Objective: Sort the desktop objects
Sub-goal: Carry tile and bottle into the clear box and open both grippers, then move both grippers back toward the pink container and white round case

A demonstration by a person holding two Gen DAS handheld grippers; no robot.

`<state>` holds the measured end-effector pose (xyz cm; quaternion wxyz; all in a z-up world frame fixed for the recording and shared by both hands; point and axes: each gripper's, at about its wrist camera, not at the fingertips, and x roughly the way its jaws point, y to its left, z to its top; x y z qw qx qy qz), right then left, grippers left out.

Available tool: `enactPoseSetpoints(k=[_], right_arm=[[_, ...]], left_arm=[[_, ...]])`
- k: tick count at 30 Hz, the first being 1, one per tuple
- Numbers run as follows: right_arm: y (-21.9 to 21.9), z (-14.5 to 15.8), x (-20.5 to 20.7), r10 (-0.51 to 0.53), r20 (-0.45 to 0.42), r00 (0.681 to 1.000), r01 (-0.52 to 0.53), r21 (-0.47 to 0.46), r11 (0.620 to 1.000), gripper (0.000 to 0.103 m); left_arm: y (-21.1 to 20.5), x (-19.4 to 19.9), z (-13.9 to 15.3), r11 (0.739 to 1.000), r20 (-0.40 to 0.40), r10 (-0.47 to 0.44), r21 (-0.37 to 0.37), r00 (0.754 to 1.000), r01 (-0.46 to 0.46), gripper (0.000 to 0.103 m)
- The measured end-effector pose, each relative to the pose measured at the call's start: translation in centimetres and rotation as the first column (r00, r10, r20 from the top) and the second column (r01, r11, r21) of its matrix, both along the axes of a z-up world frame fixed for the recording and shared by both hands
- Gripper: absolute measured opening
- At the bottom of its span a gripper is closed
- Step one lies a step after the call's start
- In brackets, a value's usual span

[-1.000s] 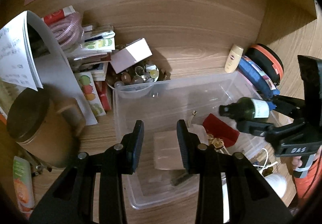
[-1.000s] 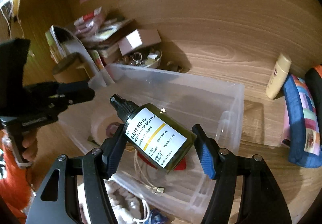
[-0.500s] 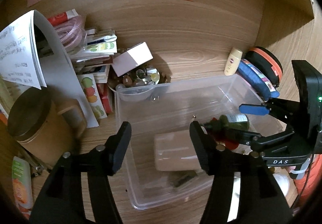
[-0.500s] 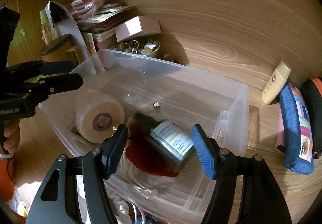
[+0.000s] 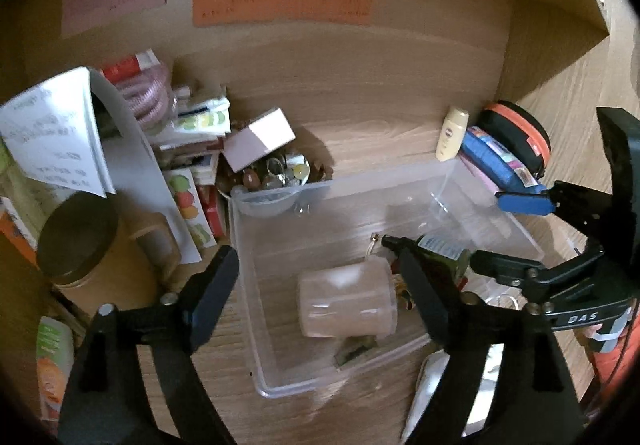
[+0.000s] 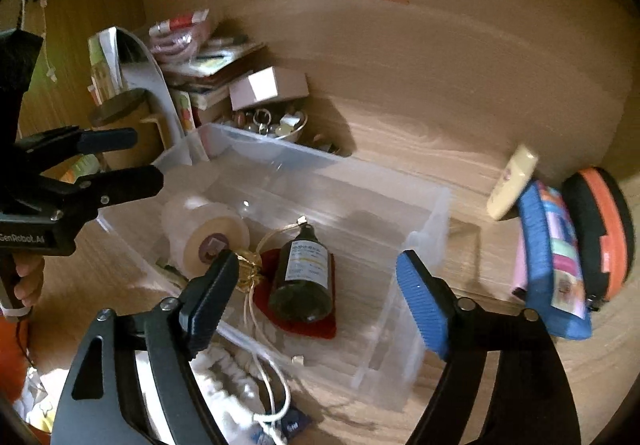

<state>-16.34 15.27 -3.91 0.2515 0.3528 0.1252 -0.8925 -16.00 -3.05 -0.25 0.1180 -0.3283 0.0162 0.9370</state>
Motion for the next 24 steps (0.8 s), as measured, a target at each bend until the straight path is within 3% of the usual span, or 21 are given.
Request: enactPoseSetpoints(k=[10, 20, 24], right_arm=[[2.9, 2.2, 3.5, -0.067, -0.009, 0.998, 0.067, -0.059, 0.996, 0.089], [4.8, 3.4, 9.3, -0.074, -0.066, 0.995, 0.068, -0.088, 0.994, 0.09], [5.1, 3.2, 10.9, -0.077, -0.087, 0.993, 0.07, -0.077, 0.995, 0.098]], left_arm=[[0.1, 4.0, 1.6, 0.998, -0.049, 0.044, -0.043, 0.998, -0.047, 0.098], [-0.2, 8.2, 1.5, 0.996, -0.026, 0.087, -0.02, 0.996, -0.088, 0.099], [0.1, 9.6, 0.6, 0.995, -0.001, 0.102, -0.011, 0.995, -0.102, 0.099]])
